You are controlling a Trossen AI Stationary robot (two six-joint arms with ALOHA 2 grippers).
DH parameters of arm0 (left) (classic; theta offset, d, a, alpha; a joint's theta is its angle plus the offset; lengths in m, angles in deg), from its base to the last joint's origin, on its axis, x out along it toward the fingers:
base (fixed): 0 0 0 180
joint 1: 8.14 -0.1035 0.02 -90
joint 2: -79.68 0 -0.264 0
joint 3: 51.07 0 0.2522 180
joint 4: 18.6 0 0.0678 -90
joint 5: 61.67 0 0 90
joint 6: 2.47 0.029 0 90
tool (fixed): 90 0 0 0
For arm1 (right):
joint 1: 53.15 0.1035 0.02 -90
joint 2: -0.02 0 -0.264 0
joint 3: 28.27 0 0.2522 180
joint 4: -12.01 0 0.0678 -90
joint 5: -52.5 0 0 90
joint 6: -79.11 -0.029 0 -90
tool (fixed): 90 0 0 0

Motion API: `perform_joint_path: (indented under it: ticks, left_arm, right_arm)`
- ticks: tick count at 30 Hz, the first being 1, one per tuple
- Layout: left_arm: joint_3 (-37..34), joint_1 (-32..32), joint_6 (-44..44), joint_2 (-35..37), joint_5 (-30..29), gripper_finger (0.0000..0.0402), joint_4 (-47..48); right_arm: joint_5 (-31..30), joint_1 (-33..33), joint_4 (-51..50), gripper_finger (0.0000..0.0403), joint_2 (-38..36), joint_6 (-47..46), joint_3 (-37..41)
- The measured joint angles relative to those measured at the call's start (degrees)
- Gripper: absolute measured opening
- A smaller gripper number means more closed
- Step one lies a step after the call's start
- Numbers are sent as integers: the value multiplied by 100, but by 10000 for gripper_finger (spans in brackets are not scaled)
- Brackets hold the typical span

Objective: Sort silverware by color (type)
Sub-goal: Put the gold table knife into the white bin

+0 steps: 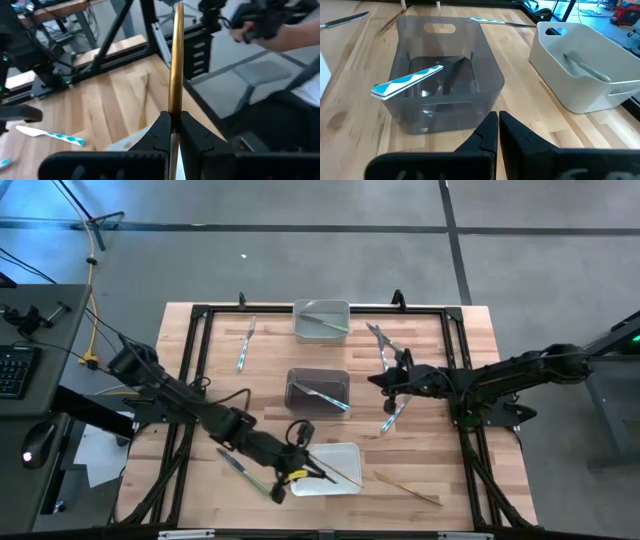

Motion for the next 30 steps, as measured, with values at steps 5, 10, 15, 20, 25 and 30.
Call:
perform_joint_path:
  ticks: [5,10,15,20,25,30]
  left_arm:
    - [0,-246,-68,-427,491,4,-310]
    - [-7,-436,-306,-781,602,4,-97]
    - [-7,-515,-298,-1049,705,4,-63]
    - [-4,-581,-293,-1152,694,4,301]
    - [-4,-580,-256,-1153,689,5,488]
    - [-4,-579,-312,-1154,701,40,580]
  right_arm:
    - [0,0,122,0,0,-2,103]
    - [0,0,157,0,0,29,103]
    - [0,0,168,0,0,44,103]
    - [0,0,177,0,0,92,103]
    - [2,0,173,0,0,90,103]
    - [2,0,172,0,0,91,103]
